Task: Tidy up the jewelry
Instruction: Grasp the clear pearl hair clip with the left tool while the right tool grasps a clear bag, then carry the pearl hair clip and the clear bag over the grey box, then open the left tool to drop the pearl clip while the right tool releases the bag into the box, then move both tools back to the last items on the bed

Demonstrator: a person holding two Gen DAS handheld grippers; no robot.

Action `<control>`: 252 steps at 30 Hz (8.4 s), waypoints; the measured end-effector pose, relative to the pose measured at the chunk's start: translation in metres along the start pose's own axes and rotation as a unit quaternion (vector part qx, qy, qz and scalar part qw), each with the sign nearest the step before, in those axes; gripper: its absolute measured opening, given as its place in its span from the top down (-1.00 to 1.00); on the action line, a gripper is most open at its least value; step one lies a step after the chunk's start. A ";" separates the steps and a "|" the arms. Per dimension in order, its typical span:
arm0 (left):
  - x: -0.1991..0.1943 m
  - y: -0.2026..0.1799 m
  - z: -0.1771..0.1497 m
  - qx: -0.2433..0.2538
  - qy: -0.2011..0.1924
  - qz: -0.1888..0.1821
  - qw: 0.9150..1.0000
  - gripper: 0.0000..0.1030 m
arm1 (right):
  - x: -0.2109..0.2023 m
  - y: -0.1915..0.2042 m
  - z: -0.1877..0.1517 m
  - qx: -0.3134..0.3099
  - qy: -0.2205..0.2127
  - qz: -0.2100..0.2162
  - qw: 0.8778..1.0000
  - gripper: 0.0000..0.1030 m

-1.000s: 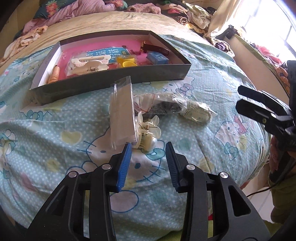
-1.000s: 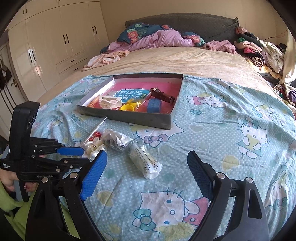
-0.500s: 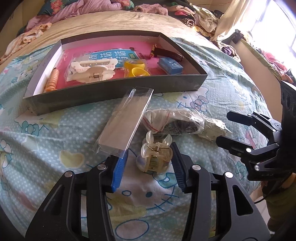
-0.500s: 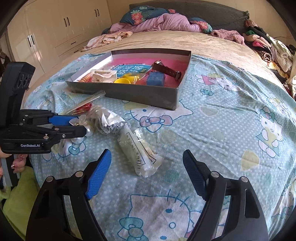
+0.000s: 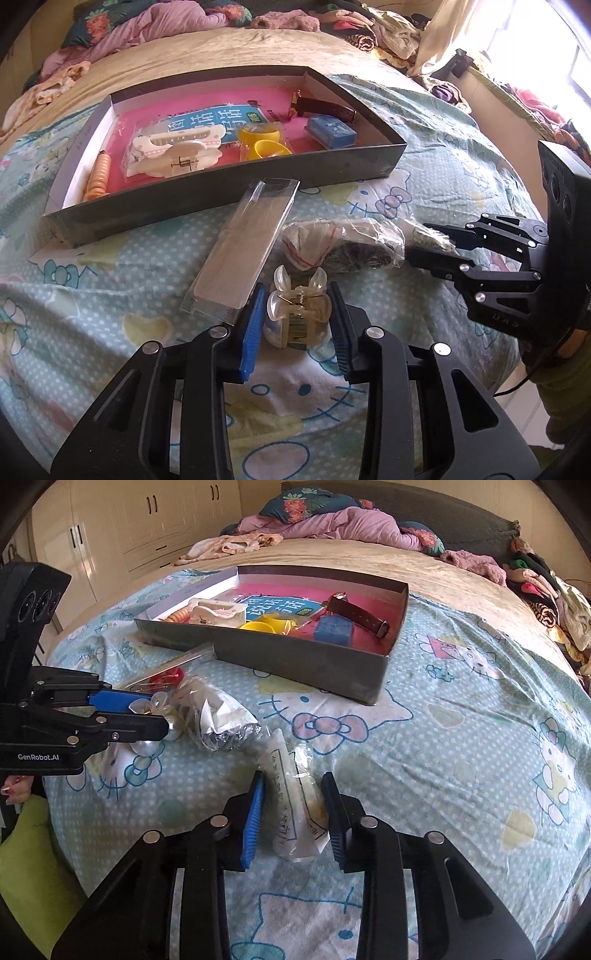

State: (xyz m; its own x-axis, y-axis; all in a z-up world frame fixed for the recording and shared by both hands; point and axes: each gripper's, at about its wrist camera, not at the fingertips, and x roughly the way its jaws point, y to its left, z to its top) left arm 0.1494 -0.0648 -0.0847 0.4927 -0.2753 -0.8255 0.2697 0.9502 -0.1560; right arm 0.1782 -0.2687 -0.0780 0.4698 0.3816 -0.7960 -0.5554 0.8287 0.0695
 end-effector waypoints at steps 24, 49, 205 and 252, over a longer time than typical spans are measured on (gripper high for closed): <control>-0.087 0.054 0.008 -0.073 -0.100 0.020 0.992 0.57 | -0.094 -0.004 0.023 0.021 -0.113 -0.011 0.993 0.54; -0.160 0.087 0.007 -0.105 -0.188 0.045 0.976 0.56 | -0.128 0.066 0.077 -0.058 -0.176 0.024 0.982 0.54; -0.153 0.073 0.022 -0.066 -0.187 0.066 0.978 -0.81 | -0.127 0.051 0.084 -0.001 -0.178 -0.009 0.984 -0.77; -0.006 0.032 0.005 0.067 0.018 0.054 0.996 -0.26 | -0.047 0.019 0.017 -0.020 -0.041 0.014 0.999 -0.77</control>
State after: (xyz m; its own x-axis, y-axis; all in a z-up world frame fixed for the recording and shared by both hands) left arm 0.1588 -0.0332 -0.0818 0.4949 -0.1645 -0.8533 0.3265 0.9452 0.0071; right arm 0.1574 -0.2635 -0.0290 0.5071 0.4382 -0.7422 -0.5954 0.8007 0.0660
